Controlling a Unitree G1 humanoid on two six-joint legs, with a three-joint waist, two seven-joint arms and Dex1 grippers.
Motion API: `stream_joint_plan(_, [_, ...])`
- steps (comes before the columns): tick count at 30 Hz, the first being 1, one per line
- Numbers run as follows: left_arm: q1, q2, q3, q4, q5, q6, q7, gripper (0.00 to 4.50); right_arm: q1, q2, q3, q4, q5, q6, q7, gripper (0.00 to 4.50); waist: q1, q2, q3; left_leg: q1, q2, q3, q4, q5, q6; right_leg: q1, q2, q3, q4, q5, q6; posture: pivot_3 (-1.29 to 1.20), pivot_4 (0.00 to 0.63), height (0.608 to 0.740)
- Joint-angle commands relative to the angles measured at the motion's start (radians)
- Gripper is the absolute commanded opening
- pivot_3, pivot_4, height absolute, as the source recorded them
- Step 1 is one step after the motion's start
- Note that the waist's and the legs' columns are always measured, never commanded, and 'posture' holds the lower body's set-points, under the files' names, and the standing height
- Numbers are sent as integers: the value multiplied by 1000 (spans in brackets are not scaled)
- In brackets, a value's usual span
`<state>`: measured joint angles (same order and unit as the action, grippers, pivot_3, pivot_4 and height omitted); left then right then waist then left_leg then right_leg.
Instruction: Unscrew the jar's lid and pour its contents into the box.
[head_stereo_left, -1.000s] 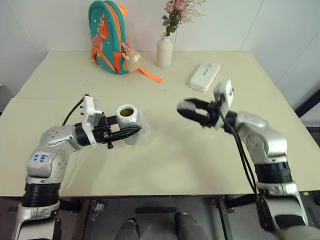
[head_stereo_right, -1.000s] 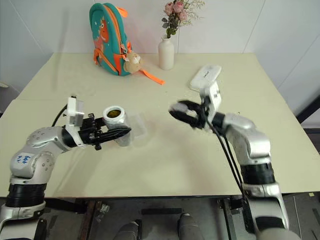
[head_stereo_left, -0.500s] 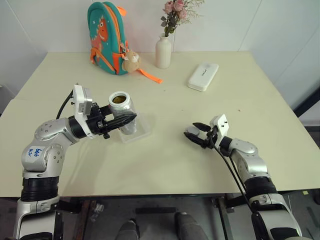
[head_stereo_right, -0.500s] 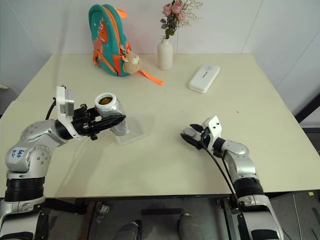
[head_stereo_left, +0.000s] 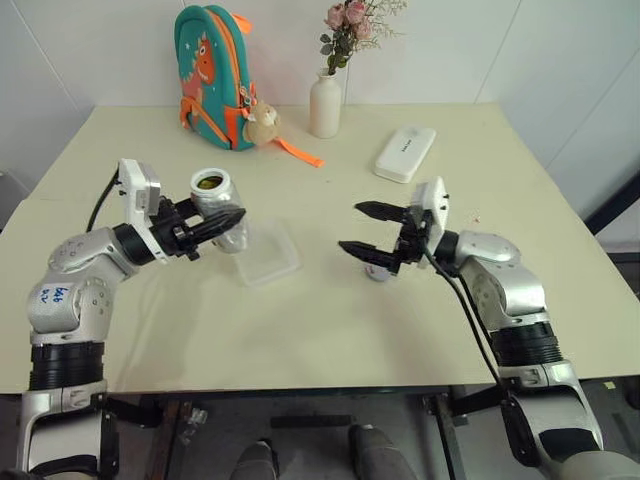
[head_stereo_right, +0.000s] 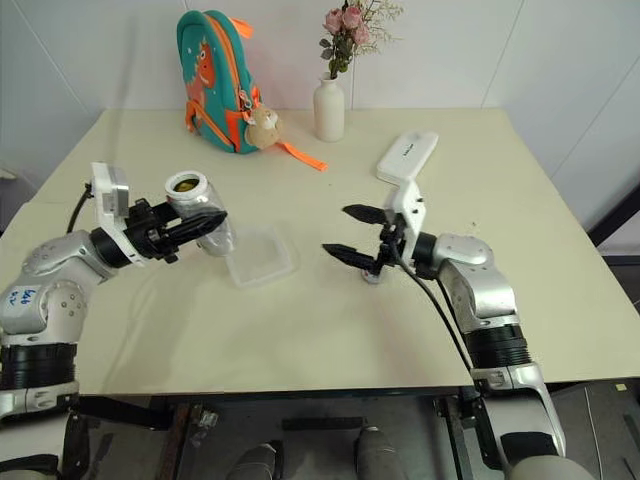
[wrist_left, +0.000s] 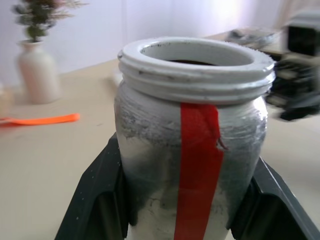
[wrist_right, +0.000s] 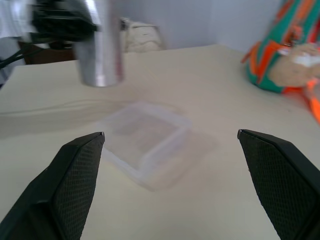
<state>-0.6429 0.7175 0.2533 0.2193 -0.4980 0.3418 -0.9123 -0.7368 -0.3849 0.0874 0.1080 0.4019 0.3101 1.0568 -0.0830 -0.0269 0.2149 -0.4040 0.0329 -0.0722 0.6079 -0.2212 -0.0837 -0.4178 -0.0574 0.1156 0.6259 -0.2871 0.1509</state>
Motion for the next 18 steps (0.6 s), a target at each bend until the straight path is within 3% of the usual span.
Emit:
stream_joint_plan(1, [-70, -6, -34, 148, 179, -195, 142, 1947, -7, 0, 41, -81, -15, 23, -6, 4489, 3, 0, 0, 0, 0, 0, 0, 0, 0, 0, 0, 0, 0, 0, 0, 0, 150, 740])
stream_joint_plan(11, [-100, -61, -125, 295, 367, -396, 262, 1947, 40, -23, 59, -141, -49, 50, -48, 4489, 27, 0, 0, -2, 0, 0, 0, -1, 0, 0, -1, -1, -1, 0, 0, 0, 150, 740])
stream_joint_plan(18, [-188, -83, -185, 325, 477, -430, 347, 1947, 47, -19, 59, -149, -46, 73, -75, 4489, 28, 0, 0, -2, 0, 0, 2, -1, 0, 0, 0, -1, 0, 0, 0, 0, 150, 740])
